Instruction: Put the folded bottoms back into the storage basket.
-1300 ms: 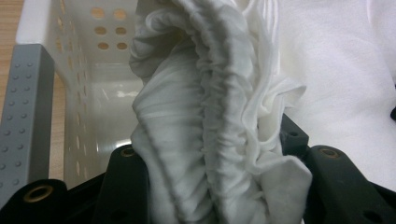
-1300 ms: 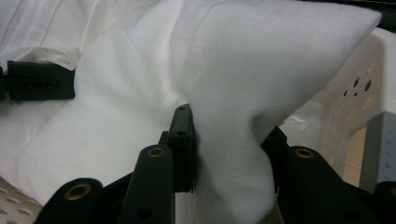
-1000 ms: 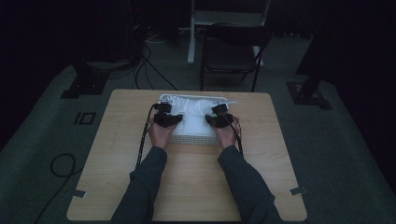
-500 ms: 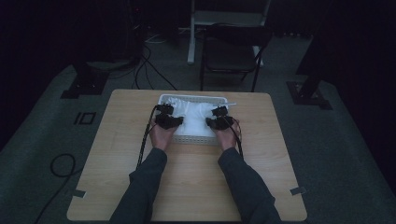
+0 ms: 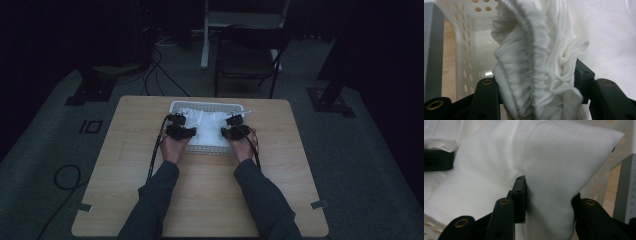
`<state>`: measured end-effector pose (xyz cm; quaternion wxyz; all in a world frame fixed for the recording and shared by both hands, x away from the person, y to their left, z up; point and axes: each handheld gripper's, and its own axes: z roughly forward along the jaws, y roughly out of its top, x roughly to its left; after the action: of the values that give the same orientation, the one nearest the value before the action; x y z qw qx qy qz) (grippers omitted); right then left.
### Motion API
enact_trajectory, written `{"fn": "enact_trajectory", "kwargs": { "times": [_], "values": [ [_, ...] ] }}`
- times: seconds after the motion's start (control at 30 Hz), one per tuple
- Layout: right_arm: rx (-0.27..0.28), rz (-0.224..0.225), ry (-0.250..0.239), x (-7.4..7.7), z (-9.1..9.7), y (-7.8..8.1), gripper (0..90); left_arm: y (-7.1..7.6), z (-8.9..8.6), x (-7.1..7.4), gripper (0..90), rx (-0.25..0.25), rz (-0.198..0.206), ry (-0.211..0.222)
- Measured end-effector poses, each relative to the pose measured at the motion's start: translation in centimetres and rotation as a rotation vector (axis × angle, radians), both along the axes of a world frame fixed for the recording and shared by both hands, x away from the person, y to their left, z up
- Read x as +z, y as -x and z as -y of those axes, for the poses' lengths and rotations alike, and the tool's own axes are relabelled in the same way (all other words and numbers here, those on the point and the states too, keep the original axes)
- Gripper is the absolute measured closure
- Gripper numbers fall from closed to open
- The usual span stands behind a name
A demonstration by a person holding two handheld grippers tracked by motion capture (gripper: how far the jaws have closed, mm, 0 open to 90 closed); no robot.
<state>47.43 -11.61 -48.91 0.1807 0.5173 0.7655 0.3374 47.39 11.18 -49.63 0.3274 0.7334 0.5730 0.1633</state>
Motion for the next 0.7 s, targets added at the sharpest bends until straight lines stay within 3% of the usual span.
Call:
{"fn": "enact_trajectory", "kwargs": {
  "times": [0.57,0.7],
  "values": [
    [-0.003,-0.024,0.021,0.2,1.1,0.2,55.1,0.3,0.0,0.2,39.3,0.012,-0.016,-0.027],
    [-0.005,-0.007,0.018,0.7,1.5,0.4,55.7,0.4,-0.2,0.3,39.2,0.013,-0.011,-0.018]
  ]
}}
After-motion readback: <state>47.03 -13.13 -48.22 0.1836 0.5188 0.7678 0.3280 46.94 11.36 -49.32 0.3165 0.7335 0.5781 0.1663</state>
